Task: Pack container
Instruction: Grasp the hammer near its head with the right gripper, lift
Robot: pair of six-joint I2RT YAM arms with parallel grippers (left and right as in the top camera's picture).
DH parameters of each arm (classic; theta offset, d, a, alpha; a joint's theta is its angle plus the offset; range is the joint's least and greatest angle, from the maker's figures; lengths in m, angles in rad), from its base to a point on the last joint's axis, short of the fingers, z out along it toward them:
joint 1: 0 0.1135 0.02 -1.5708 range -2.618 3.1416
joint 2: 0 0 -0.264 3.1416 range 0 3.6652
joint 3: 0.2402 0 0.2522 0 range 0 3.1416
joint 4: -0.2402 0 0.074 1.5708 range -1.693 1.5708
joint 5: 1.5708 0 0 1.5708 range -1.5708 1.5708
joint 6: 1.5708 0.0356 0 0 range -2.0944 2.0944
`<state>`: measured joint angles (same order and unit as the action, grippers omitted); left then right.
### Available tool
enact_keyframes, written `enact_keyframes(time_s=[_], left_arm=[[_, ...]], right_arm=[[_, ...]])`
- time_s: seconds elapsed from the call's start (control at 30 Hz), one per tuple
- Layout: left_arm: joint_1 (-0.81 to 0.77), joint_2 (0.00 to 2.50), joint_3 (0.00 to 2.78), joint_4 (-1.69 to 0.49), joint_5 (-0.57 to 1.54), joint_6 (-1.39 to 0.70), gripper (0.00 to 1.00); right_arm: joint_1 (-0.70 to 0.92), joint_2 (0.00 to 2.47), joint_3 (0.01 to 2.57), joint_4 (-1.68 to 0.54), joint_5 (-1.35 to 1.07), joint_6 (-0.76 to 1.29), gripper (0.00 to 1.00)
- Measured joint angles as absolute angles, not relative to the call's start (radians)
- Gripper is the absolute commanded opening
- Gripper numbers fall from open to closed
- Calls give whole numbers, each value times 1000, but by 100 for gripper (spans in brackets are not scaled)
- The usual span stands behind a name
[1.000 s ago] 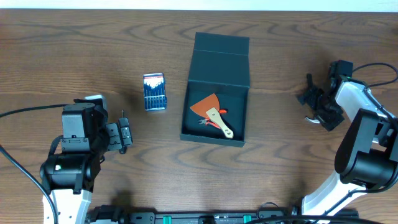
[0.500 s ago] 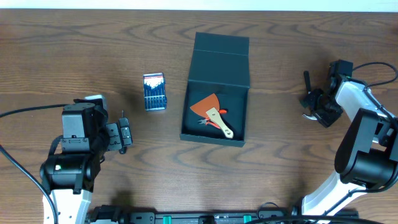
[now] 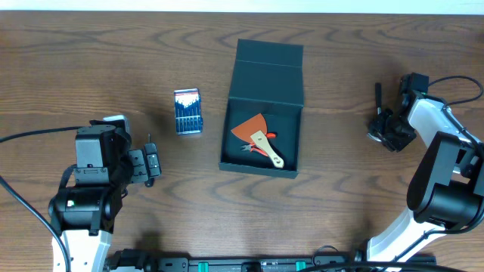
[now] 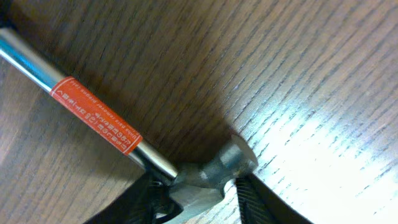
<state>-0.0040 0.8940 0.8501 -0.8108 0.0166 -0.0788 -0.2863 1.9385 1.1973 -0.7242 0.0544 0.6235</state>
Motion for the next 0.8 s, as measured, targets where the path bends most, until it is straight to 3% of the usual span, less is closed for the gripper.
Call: enact_keyframes(time_s=[0.43, 0.8], left_arm=[[-4, 894, 850, -811, 17, -79, 99], [-4, 894, 850, -811, 17, -79, 98]], right_arm=[[-286, 1938, 1201, -736, 49, 624, 2], [-286, 1939, 1201, -739, 49, 618, 1]])
